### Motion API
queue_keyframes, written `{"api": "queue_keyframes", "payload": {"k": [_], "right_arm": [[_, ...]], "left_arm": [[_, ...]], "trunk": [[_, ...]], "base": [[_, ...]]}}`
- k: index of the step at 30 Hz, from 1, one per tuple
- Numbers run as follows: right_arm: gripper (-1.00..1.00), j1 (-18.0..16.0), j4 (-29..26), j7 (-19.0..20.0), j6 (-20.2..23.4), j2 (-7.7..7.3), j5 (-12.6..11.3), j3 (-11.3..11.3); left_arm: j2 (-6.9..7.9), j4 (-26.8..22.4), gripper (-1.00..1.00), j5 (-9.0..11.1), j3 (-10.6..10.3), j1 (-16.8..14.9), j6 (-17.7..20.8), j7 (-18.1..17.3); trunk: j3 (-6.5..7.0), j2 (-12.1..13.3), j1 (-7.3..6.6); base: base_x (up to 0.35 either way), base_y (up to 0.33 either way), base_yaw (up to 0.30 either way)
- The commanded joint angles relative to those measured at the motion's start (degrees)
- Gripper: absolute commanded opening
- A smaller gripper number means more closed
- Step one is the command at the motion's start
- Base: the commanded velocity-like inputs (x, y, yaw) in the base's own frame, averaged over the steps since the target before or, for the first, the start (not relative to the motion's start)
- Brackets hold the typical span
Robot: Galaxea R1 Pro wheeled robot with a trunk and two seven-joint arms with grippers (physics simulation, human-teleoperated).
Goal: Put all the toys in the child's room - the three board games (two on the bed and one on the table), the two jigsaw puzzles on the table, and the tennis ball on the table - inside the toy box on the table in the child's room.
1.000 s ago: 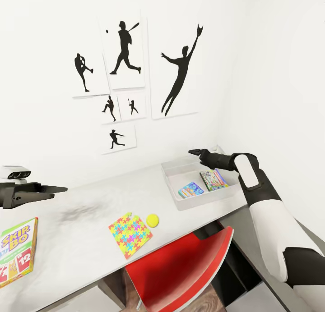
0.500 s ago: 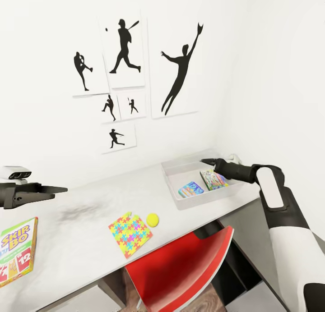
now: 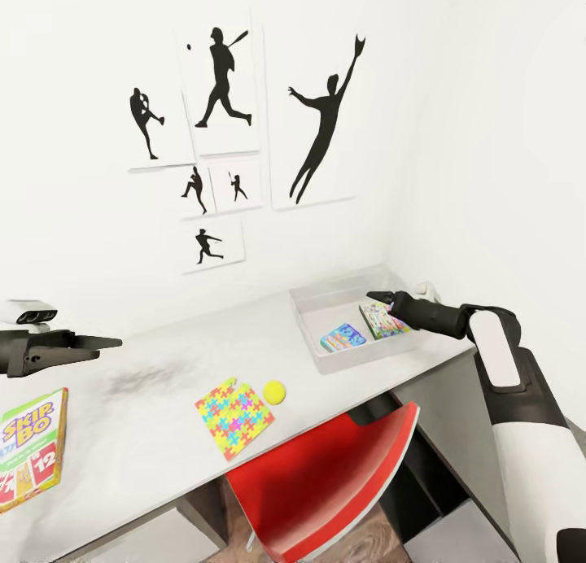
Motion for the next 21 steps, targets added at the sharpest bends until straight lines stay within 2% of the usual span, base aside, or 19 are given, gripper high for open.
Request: {"api": "queue_keyframes", "payload": {"k": [1,12,21], "right_arm": [[1.00,0.0,0.0,0.4,0.3,0.01,0.4,-0.1],[1.00,0.2,-0.1,0.4,0.3,0.07,0.8,0.1],[1.00,0.4,-0.1,0.4,0.3,0.10,0.9,0.1]], "left_arm": [[0.03,0.0,1.00,0.0,0.0,-0.1,0.6,-0.2],[-0.05,0.0,1.00,0.0,-0.1,-0.1,0.6,-0.2],[-0.06,0.0,1.00,0.0,-0.1,-0.1,0.6,-0.2]], "trunk": [[-0.11,-0.1,0.03],[0.17,-0.1,0.03],[0.18,-0.1,0.03]], "base": [[-0.052,0.000,0.050],[-0.012,0.000,0.195],[0.000,0.000,0.030]]}}
